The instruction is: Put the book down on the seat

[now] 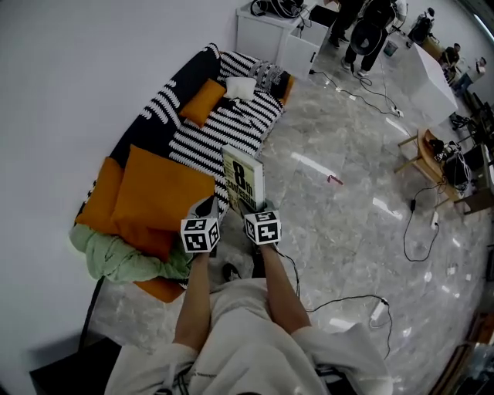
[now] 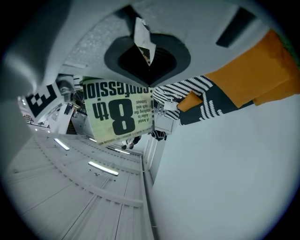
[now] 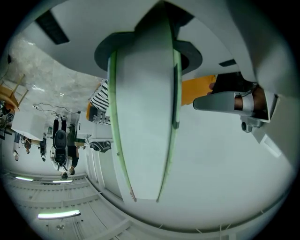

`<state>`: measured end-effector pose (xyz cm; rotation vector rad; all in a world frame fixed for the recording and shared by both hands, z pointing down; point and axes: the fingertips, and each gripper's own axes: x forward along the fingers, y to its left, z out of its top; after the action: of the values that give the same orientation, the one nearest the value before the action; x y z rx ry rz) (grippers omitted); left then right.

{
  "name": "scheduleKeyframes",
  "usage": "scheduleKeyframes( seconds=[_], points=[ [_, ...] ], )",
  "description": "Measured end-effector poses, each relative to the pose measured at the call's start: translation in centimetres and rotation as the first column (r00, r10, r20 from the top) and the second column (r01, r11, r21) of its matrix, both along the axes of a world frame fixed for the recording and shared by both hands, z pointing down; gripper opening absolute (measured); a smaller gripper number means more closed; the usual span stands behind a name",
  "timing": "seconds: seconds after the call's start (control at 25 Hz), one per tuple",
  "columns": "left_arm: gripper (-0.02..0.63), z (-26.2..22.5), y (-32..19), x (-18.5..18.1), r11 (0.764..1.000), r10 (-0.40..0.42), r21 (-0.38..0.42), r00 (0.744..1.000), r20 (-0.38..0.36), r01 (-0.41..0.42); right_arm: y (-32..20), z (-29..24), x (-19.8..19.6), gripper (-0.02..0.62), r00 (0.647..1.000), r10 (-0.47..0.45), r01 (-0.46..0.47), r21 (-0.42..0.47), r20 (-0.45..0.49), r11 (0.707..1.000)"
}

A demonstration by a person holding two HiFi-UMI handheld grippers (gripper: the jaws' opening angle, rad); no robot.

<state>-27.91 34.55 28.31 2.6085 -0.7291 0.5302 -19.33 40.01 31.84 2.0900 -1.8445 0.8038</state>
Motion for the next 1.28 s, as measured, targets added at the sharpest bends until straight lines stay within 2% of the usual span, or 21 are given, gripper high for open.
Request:
scheduleKeyframes(
  seconds=[0.16,0.24,0.36,0.44,0.6,0.76,1.04,1.28],
  points=[
    [0.009,1.4,-0.2,2.0,0.998,0.012,-0.057,1.0,-0.018,-0.013,-0.6,0.8,1.0,0.16,1.0,-0.026,0.026,-0.036,-0.012,0.999],
    [0.009,2.5,0.0,2.9,0.996,0.034,-0.078,0.999,0.002,-0.034,-1.0,1.4,1.3,0.16,0.999,-0.043,0.041,-0.071,-0.029,0.997],
    [0.009,2.7,-0.9,3.0,0.997,0.052,-0.061,0.997,0.048,-0.049,-2.2,1.8,1.4,0.16,0.999,-0.046,0.046,-0.068,0.009,0.997],
    [0.009,1.8,-2.3,3.3,0.999,0.031,-0.043,0.999,0.045,-0.029,-3.2,1.2,2.1,0.16,0.999,-0.046,0.047,-0.048,0.015,0.998],
    [0.009,0.2,-5.4,5.0,1.0,0.013,0.001,0.999,0.041,-0.014,-5.9,-0.2,3.7,0.16,0.995,-0.083,0.081,-0.037,-0.056,0.996],
    [0.009,-0.1,-6.3,7.8,0.995,0.071,0.058,0.994,0.088,-0.076,-8.2,-0.6,4.5,0.16,0.987,-0.132,0.129,-0.041,-0.089,0.991],
    [0.009,-1.1,-9.5,11.5,0.993,0.084,0.074,0.994,0.076,-0.09,-11.7,-1.6,7.9,0.16,0.973,-0.153,0.149,-0.038,-0.174,0.988],
    [0.009,-1.8,-10.9,13.3,0.994,0.069,0.083,0.995,0.078,-0.075,-12.6,-1.9,10.8,0.16,0.977,-0.139,0.135,-0.034,-0.163,0.99]
  ],
)
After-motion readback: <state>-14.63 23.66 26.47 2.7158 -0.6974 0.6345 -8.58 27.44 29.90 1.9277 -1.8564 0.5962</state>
